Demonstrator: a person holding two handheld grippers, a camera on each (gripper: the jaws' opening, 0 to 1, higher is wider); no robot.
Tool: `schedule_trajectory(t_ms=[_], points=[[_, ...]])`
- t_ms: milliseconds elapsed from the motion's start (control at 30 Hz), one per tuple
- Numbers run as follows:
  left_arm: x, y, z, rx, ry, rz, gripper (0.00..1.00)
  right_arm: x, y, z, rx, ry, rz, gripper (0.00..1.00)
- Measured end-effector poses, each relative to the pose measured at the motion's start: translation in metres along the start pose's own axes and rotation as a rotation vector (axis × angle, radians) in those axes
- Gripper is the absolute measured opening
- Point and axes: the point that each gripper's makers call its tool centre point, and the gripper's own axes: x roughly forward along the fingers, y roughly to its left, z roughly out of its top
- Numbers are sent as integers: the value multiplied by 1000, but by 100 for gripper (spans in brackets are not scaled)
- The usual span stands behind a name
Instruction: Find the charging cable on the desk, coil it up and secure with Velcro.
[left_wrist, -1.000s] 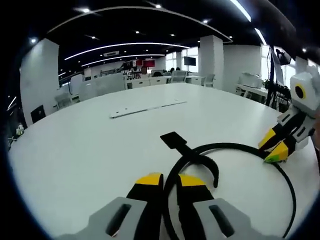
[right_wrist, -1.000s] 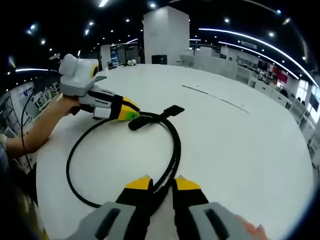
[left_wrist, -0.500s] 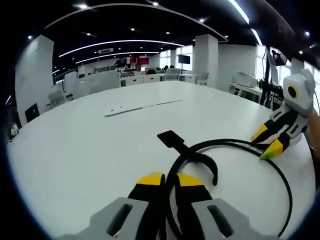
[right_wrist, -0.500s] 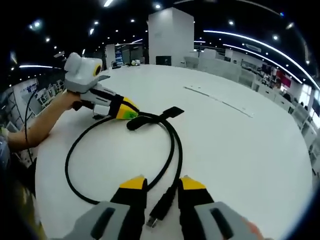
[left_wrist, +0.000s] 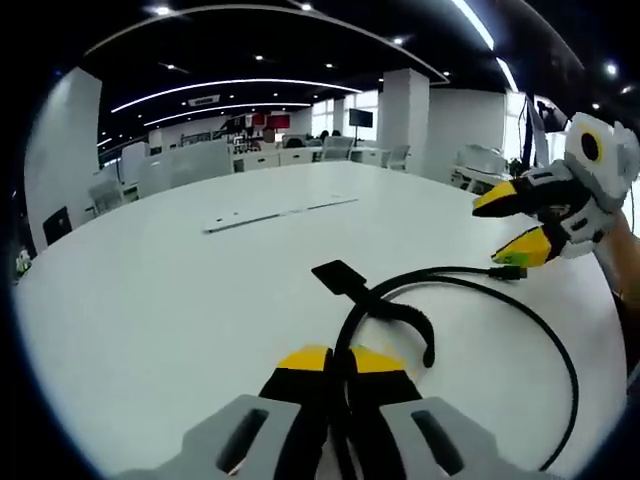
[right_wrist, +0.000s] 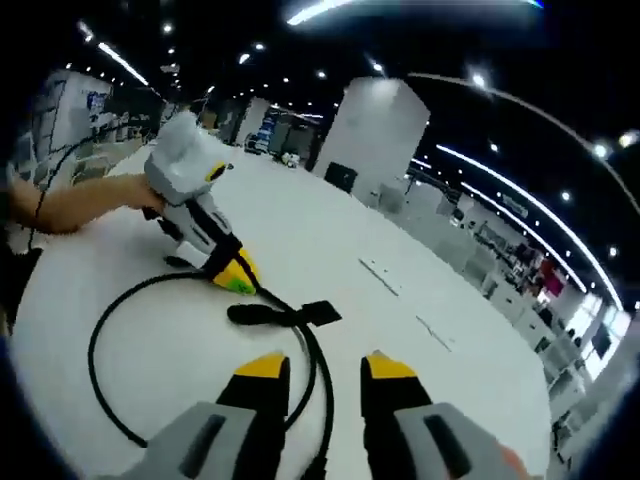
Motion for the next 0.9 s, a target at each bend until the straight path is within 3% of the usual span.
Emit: schedule_trajectory(t_ms=[67,167,300,500,600,700,833,900], points=[[0,0,0,-1,-1,-3,7,17,14,-7,-104,31,22,27],[-1,-1,0,4,0,-3,7,34,26,-13,-83,40,49,29],[-1,-1,0,3,-1,-5,7,44,27,-11,-121,9,41,27],[-1,-1,0,9,0,-8,7,52,37,4,-94,-67,63,29],[-1,-1,0,9,-1,-11,7,54,38,9,-148,-78,33,29],[-2,-1,-1,11,-2,-12,7,54,41,17,-146,-102,26,28],[-2,-1,-1,13,-3,-14,7,50,33,35,-123,-163,-13,25],[-2,-1,-1,15,-3,-14,7,49,33,39,-126,-171,-13,19]])
